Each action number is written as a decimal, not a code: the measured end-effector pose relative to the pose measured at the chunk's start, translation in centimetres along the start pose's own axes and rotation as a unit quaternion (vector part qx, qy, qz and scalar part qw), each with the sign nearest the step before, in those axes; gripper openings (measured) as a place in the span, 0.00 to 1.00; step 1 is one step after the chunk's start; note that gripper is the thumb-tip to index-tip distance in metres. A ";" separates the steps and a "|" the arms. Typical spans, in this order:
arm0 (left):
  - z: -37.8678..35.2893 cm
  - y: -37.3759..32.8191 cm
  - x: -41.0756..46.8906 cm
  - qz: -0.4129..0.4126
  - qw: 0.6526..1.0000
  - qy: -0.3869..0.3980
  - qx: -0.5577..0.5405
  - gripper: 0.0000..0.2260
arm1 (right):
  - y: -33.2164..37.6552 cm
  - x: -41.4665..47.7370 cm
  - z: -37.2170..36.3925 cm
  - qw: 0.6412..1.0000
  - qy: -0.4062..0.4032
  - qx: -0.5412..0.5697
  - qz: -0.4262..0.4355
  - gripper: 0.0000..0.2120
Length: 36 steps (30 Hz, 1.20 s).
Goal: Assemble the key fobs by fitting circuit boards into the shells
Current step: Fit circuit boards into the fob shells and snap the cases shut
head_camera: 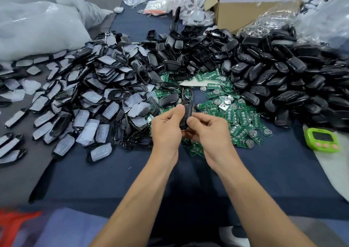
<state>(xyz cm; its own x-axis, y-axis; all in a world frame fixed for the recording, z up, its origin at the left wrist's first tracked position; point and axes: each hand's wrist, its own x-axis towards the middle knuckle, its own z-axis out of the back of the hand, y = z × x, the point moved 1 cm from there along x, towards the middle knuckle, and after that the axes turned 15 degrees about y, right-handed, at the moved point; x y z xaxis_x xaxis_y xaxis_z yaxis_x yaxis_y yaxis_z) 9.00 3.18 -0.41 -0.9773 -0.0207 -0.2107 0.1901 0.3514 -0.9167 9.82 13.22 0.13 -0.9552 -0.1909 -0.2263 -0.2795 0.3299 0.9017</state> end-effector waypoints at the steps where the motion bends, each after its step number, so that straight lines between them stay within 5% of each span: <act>1: 0.0 0.0 0.0 0.000 1.000 -0.003 -0.002 0.15 | 0.1 0.0 0.0 1.000 0.003 -0.005 -0.001 0.05; 10: 0.9 -0.2 -0.1 -0.020 0.997 0.067 0.045 0.14 | 1.1 -0.1 1.1 0.992 0.073 -0.097 -0.031 0.08; 16: 0.3 0.4 0.6 -0.014 0.997 0.023 0.075 0.17 | 1.4 0.2 2.2 0.980 0.112 -0.151 -0.069 0.06; 21: 0.7 0.4 1.1 0.043 0.986 0.122 0.101 0.26 | 4.1 1.2 5.7 0.943 0.103 -0.306 -0.083 0.06; 22: 1.1 0.2 1.4 0.042 0.986 0.139 0.087 0.28 | 4.9 1.6 6.7 0.961 0.073 -0.262 -0.054 0.06; 24: 1.9 -0.6 2.0 0.026 0.986 0.144 0.086 0.29 | 6.7 2.3 8.4 1.000 0.002 -0.006 0.013 0.14; 26: 2.5 -1.3 2.8 0.007 0.989 0.106 0.105 0.22 | 7.3 3.1 9.5 0.997 -0.025 0.068 0.035 0.21; 28: 3.2 -1.8 3.6 -0.013 0.989 0.046 0.140 0.11 | 6.9 4.0 8.8 0.999 -0.012 -0.051 0.003 0.19; 30: 3.8 -2.1 4.5 -0.048 0.970 -0.005 0.236 0.10 | 6.2 4.9 7.6 0.977 -0.020 -0.214 -0.017 0.12; 36: 4.0 -2.4 7.5 -0.031 0.899 -0.015 0.438 0.24 | 4.9 7.8 3.3 0.797 0.043 -0.601 -0.045 0.09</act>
<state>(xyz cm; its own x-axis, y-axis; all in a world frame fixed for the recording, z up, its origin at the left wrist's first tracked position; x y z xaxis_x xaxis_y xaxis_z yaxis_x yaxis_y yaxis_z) 1.60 -1.60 -1.18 -0.9881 -0.0455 -0.1472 0.1491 -0.5215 -0.8401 0.67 16.35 1.56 -0.9122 -0.2434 -0.3296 -0.0016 -0.8024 0.5968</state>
